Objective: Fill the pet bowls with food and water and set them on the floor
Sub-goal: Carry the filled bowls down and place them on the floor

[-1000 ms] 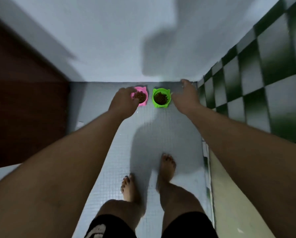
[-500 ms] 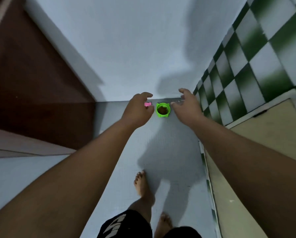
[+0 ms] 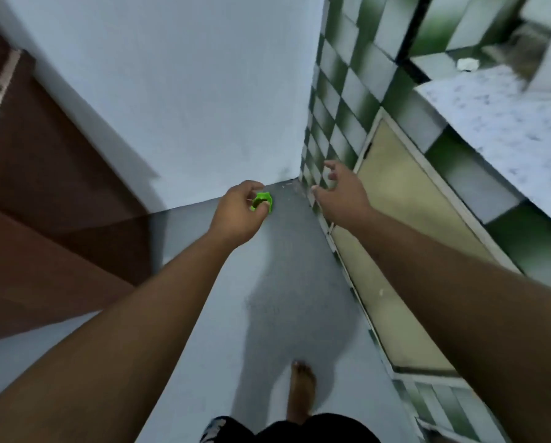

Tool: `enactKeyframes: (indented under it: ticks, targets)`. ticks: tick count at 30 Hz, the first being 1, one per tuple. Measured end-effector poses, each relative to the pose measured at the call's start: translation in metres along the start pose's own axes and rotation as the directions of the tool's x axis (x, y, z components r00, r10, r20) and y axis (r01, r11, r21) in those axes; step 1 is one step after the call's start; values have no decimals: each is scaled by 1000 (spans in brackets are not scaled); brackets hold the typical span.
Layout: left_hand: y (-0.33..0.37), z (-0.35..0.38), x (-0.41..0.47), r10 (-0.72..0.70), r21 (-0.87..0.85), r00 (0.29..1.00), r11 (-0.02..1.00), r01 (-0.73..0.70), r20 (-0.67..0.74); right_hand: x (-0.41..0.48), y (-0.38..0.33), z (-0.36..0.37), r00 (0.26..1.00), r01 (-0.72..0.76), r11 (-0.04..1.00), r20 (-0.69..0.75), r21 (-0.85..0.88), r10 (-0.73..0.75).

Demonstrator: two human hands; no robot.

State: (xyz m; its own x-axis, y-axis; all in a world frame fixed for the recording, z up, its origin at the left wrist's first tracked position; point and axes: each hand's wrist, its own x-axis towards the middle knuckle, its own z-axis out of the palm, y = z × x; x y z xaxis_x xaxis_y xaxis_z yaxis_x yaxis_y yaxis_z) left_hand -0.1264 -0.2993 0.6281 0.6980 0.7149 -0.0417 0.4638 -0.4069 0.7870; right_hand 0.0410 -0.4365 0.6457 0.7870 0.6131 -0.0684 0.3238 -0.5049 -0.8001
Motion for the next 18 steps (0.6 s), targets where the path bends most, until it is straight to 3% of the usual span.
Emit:
enactKeyframes:
  ticks: [6,11,18]
  targets:
    - [29,2,-88,155,-4,980,988,-155,128,-127,0,-31,982,-44,999,-185,22,47]
    - [65,20,-160,299,-57,923,954,-294,242,-235,18,-54,941,-131,989,-305,69,146]
    - [135,96,-262,465,-160,764,882,-443,448,-381,69,-136,785,-258,955,-545,145,294]
